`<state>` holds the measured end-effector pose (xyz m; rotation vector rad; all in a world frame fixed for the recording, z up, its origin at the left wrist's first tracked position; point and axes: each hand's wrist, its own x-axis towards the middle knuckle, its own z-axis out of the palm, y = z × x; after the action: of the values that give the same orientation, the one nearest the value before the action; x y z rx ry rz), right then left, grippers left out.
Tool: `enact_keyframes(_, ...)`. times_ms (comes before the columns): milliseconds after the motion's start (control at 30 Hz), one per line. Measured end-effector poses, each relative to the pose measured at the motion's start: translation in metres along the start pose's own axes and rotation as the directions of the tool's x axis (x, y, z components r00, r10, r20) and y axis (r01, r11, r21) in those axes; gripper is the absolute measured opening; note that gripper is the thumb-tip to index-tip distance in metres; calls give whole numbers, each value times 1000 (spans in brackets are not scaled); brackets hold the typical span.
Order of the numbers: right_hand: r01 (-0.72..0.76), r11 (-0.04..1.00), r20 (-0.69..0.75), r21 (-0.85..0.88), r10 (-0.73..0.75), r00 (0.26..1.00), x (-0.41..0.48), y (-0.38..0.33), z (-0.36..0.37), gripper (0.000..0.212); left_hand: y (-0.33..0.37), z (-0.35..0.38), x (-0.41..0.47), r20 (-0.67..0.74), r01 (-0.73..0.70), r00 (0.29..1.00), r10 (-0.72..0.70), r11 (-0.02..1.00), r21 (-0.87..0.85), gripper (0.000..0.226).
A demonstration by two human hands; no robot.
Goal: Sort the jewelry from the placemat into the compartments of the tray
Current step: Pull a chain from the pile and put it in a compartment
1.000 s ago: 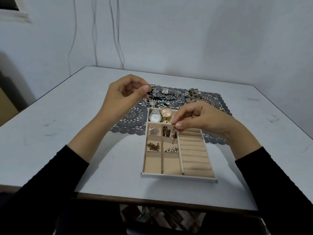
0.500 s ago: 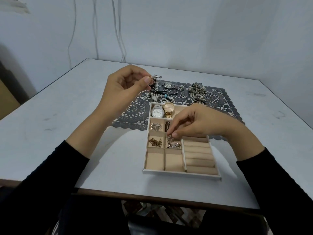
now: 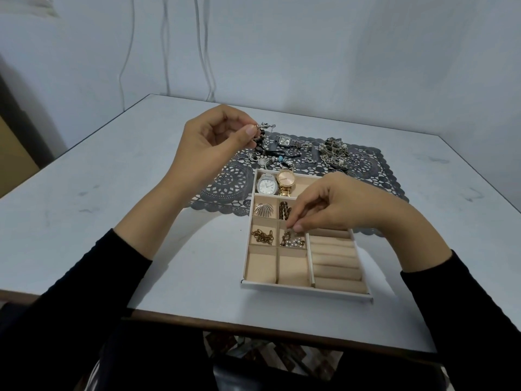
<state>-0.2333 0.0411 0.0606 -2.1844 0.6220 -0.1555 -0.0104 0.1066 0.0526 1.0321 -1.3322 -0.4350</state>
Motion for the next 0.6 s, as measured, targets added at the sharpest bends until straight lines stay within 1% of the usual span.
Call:
enact_keyframes(267, -9, 1000, 43, -28, 10, 999, -1, 1, -2, 20, -1, 3, 0, 13, 17, 1000, -17, 1000, 16, 6)
enact_keyframes(400, 28, 999, 37, 21, -28, 999, -3, 6, -8, 20, -1, 3, -1, 18, 19, 1000, -19, 1000, 20, 7)
enact_keyframes(467, 46, 996, -17, 80, -44, 999, -5, 10, -11, 23, -1, 3, -2, 19, 18, 1000, -18, 1000, 25, 7)
enact_keyframes(500, 53, 993, -69, 107, -46, 997, -6, 13, -13, 24, -1, 3, -2, 21, 17, 1000, -18, 999, 27, 7)
enact_keyframes(567, 74, 988, -216, 134, -44, 975, -6, 21, -15, 24, -1, 3, -2, 26, 14, 1000, -15, 1000, 26, 7)
enact_keyframes(600, 80, 987, -303, 138, -34, 952, -6, 27, -16, 23, -1, 2, -2, 27, 11, 1000, -11, 1000, 25, 6)
